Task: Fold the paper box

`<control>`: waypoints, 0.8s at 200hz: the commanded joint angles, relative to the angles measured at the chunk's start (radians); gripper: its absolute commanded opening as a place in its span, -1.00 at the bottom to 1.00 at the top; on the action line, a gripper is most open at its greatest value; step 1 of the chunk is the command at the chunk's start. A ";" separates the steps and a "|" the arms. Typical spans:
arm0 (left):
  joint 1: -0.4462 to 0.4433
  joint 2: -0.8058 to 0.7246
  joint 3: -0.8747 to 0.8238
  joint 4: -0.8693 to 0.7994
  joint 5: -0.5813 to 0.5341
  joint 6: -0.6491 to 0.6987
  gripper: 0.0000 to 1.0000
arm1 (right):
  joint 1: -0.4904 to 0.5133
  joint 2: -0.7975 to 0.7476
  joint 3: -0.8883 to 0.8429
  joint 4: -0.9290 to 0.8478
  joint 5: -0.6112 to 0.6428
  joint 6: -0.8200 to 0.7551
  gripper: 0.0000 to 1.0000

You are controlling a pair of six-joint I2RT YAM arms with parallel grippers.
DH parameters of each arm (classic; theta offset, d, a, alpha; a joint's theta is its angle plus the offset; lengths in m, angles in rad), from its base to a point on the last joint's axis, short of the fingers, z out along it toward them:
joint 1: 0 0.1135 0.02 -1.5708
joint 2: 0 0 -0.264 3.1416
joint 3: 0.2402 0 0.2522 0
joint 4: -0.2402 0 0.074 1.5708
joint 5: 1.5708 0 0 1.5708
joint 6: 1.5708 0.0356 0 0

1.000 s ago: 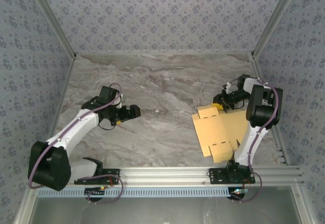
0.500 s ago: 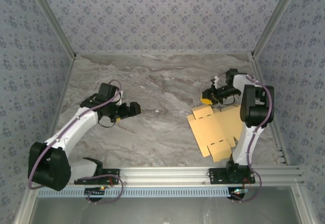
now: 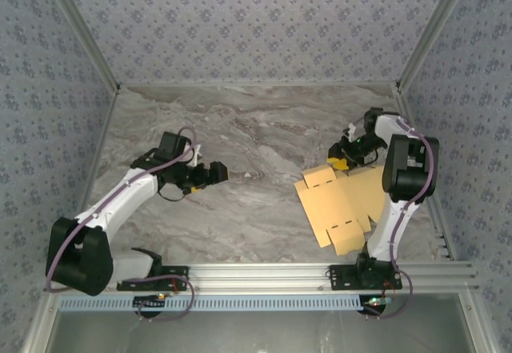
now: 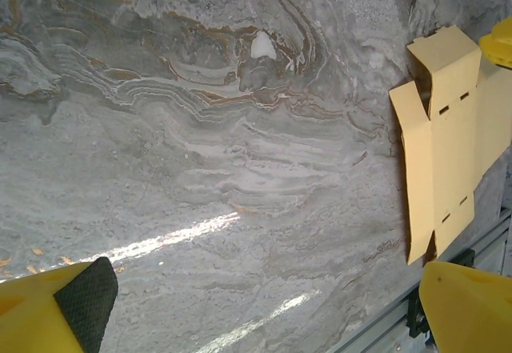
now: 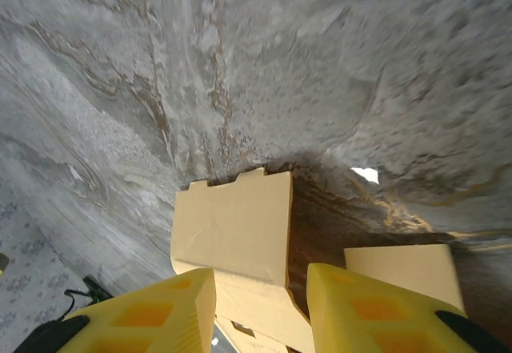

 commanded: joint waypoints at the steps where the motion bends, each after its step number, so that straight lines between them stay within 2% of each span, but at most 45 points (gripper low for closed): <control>1: -0.008 0.010 -0.003 0.021 0.041 -0.004 0.99 | 0.021 0.050 0.014 -0.062 -0.019 -0.040 -0.26; 90: -0.009 0.002 -0.019 0.021 0.018 0.006 0.99 | 0.049 0.128 -0.007 -0.048 -0.151 -0.085 -0.32; 105: -0.009 0.004 -0.015 0.024 0.013 0.005 0.98 | 0.048 0.136 -0.008 -0.045 -0.169 -0.093 -0.49; 125: -0.008 0.008 -0.012 0.023 0.011 0.003 0.99 | 0.045 0.125 -0.008 -0.028 -0.210 -0.103 -0.83; 160: -0.008 -0.009 0.004 0.015 -0.007 0.001 0.99 | 0.072 0.078 0.022 0.007 -0.298 -0.099 -0.93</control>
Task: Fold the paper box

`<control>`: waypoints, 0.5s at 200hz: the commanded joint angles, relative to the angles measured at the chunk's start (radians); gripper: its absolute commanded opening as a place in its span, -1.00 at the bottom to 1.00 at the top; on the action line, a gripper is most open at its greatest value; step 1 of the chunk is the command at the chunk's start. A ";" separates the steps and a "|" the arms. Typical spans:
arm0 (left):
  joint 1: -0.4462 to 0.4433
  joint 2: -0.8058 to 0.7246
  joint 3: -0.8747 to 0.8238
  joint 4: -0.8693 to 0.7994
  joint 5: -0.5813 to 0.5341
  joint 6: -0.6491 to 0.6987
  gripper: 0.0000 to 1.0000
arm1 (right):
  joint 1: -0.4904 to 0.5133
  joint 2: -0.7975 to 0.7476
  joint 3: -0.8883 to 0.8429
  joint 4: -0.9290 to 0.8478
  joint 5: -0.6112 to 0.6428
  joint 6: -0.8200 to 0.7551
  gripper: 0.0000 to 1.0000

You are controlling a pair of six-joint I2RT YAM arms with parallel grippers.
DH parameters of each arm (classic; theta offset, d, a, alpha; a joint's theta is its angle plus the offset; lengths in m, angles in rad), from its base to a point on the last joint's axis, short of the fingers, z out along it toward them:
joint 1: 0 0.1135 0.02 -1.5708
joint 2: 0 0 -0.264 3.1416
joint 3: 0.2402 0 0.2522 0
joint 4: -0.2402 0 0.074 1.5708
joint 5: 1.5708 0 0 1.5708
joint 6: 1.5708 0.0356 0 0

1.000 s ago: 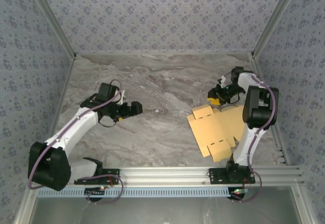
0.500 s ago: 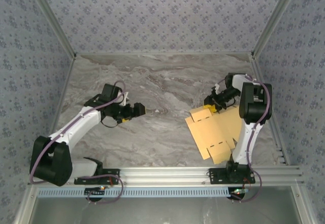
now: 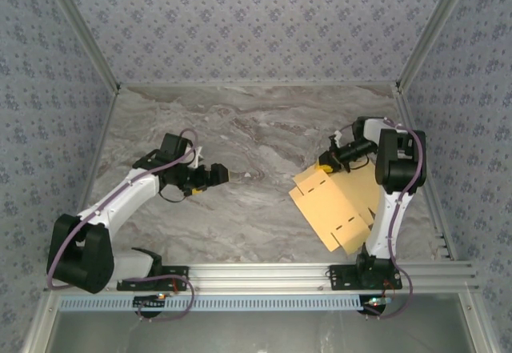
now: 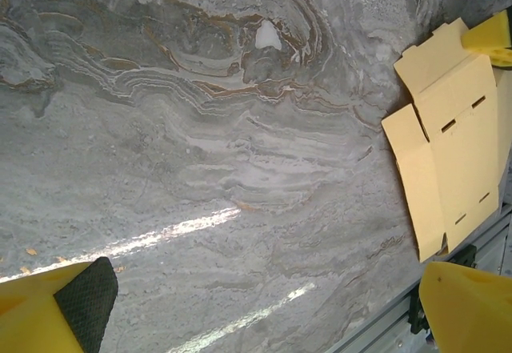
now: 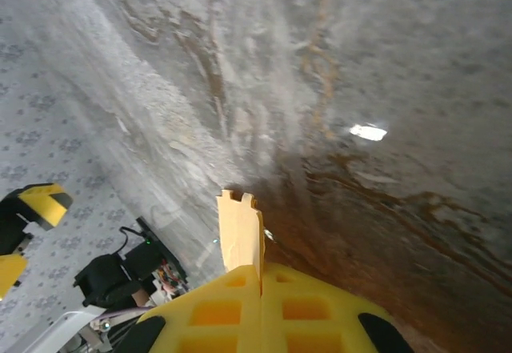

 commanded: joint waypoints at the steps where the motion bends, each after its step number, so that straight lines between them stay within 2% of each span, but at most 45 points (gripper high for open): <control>1: -0.005 -0.018 0.025 -0.001 -0.009 0.000 0.99 | 0.025 -0.037 0.029 0.023 -0.066 -0.008 -0.94; 35: 0.003 -0.045 0.073 0.026 0.069 -0.001 0.99 | 0.079 -0.104 0.119 0.044 -0.082 0.020 -0.98; 57: 0.032 -0.070 0.080 0.131 0.188 -0.028 0.99 | 0.132 -0.146 0.202 0.033 -0.101 0.011 -0.99; 74: 0.047 -0.085 0.076 0.253 0.276 -0.029 0.98 | 0.189 -0.160 0.284 -0.008 -0.103 -0.031 -0.97; 100: 0.050 -0.063 0.137 0.300 0.368 0.040 0.98 | 0.281 -0.164 0.395 -0.097 -0.110 -0.130 -0.95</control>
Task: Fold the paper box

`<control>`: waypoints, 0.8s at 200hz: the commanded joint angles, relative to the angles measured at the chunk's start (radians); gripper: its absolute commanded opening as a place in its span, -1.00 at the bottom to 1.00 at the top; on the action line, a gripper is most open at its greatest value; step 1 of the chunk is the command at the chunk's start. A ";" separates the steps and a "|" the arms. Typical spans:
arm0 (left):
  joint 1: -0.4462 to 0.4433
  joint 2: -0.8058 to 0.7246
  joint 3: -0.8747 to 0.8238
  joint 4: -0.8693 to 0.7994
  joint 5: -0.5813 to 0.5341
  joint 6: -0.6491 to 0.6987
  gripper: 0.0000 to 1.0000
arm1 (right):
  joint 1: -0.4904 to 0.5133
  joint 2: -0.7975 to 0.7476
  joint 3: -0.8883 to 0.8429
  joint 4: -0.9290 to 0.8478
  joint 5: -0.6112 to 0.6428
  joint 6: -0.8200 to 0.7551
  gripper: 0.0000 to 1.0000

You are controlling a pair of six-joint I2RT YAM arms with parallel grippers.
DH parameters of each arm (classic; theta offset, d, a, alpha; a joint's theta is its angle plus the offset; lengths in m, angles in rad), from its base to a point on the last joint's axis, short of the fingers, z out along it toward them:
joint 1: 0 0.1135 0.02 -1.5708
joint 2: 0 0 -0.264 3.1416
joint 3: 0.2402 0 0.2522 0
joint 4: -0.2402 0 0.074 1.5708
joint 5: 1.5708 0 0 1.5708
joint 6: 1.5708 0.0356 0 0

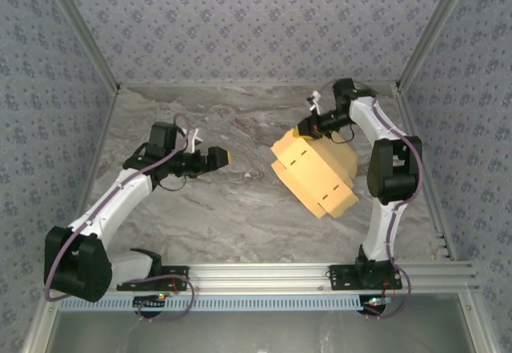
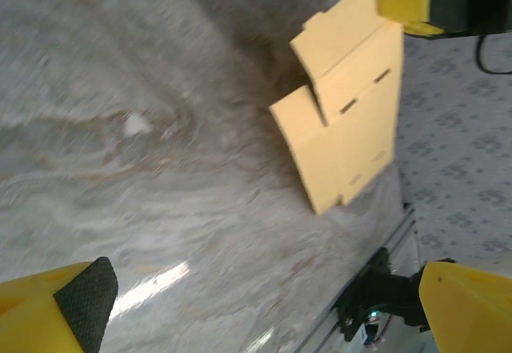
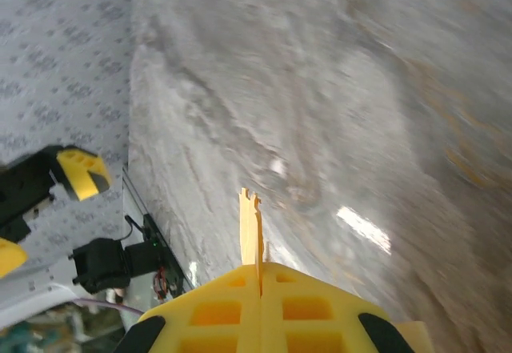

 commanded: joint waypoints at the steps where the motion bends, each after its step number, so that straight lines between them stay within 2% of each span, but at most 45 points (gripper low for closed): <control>1: 0.004 -0.003 0.075 0.122 0.160 0.056 0.98 | 0.077 -0.031 0.088 -0.112 -0.043 -0.095 -0.95; 33: 0.004 0.032 0.135 0.130 0.236 0.143 0.99 | 0.159 -0.028 0.173 -0.171 -0.113 -0.152 -0.93; 58: -0.009 0.122 0.201 0.083 0.329 0.232 0.98 | 0.198 -0.030 0.210 -0.194 -0.164 -0.173 -0.91; 77: -0.030 0.205 0.266 -0.005 0.337 0.306 0.80 | 0.219 -0.028 0.230 -0.205 -0.183 -0.181 -0.90; 97: -0.037 0.263 0.299 -0.006 0.336 0.315 0.66 | 0.233 -0.023 0.247 -0.216 -0.199 -0.186 -0.90; 121: -0.065 0.303 0.333 0.004 0.319 0.312 0.65 | 0.244 -0.016 0.268 -0.245 -0.215 -0.210 -0.90; 149: -0.116 0.313 0.354 0.004 0.370 0.338 0.54 | 0.247 -0.014 0.281 -0.262 -0.214 -0.221 -0.90; 160: -0.140 0.318 0.369 -0.040 0.396 0.384 0.30 | 0.247 -0.015 0.282 -0.261 -0.218 -0.221 -0.90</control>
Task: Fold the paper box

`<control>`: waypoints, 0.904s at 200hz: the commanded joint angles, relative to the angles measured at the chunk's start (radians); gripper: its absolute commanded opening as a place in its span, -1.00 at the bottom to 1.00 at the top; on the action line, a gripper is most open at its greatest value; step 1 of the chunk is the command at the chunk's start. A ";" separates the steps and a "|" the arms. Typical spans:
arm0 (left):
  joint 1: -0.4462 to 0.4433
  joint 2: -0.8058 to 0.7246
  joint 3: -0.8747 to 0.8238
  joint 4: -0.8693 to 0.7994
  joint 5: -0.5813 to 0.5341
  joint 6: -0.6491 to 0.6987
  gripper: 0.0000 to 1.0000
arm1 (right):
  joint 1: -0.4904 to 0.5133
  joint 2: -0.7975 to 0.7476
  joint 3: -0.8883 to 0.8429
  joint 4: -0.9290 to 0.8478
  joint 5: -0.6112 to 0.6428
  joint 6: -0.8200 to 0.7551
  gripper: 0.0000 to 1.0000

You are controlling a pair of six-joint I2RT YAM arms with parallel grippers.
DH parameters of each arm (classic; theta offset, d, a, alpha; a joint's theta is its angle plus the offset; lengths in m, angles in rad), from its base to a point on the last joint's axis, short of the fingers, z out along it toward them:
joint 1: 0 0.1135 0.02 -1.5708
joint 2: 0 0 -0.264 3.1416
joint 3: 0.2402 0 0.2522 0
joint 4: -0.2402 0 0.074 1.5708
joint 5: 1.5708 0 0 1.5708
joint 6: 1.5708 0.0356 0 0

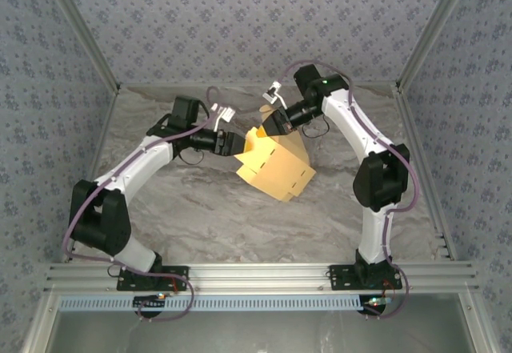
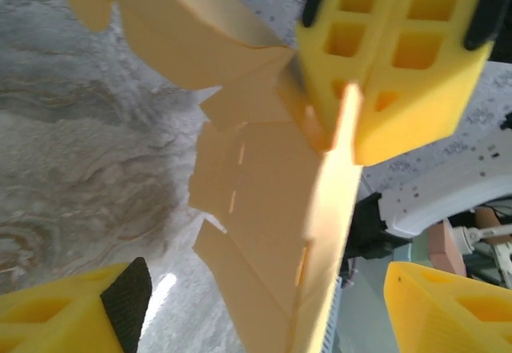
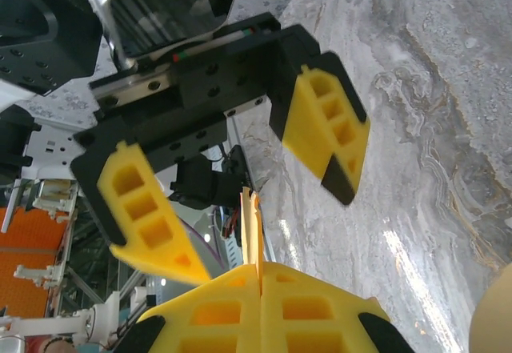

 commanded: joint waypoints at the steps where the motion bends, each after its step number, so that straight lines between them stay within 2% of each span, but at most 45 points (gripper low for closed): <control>1: -0.047 -0.001 0.057 -0.054 0.091 0.097 0.28 | 0.006 0.000 0.034 -0.044 -0.036 -0.028 -0.90; 33: -0.067 0.041 0.117 -0.195 0.141 0.194 -0.53 | 0.005 0.003 0.041 -0.042 -0.029 -0.027 -0.89; 44: -0.065 0.046 0.127 -0.221 0.119 0.207 -0.68 | 0.004 0.001 0.052 -0.038 0.006 -0.019 -0.82; 49: -0.062 0.044 0.127 -0.224 0.107 0.208 -0.72 | 0.001 -0.003 0.050 -0.021 0.028 -0.006 -0.69; 57: -0.056 0.035 0.122 -0.218 0.080 0.198 -0.77 | -0.004 -0.017 0.039 0.011 0.058 0.017 -0.43; 66: -0.047 0.019 0.111 -0.202 0.025 0.176 -0.81 | -0.014 -0.038 0.025 0.055 0.109 0.055 -0.31; 102: 0.005 -0.103 0.113 -0.226 -0.231 0.096 -0.86 | -0.070 -0.177 -0.076 0.278 0.324 0.243 -0.18; 135: -0.001 -0.208 0.262 -0.509 -0.526 0.218 -0.87 | -0.135 -0.318 -0.175 0.407 0.591 0.401 -0.12; 146: -0.003 -0.211 0.316 -0.607 -0.607 0.241 -0.90 | -0.161 -0.360 -0.210 0.422 0.729 0.467 -0.02; 159: -0.016 -0.189 0.386 -0.732 -0.726 0.250 -0.94 | -0.211 -0.394 -0.256 0.423 0.842 0.553 0.00; 167: -0.033 -0.166 0.427 -0.804 -0.816 0.247 -0.95 | -0.247 -0.412 -0.297 0.431 0.870 0.607 0.02; 181: -0.090 -0.117 0.477 -0.898 -0.992 0.229 -0.95 | -0.295 -0.451 -0.400 0.495 0.846 0.686 0.02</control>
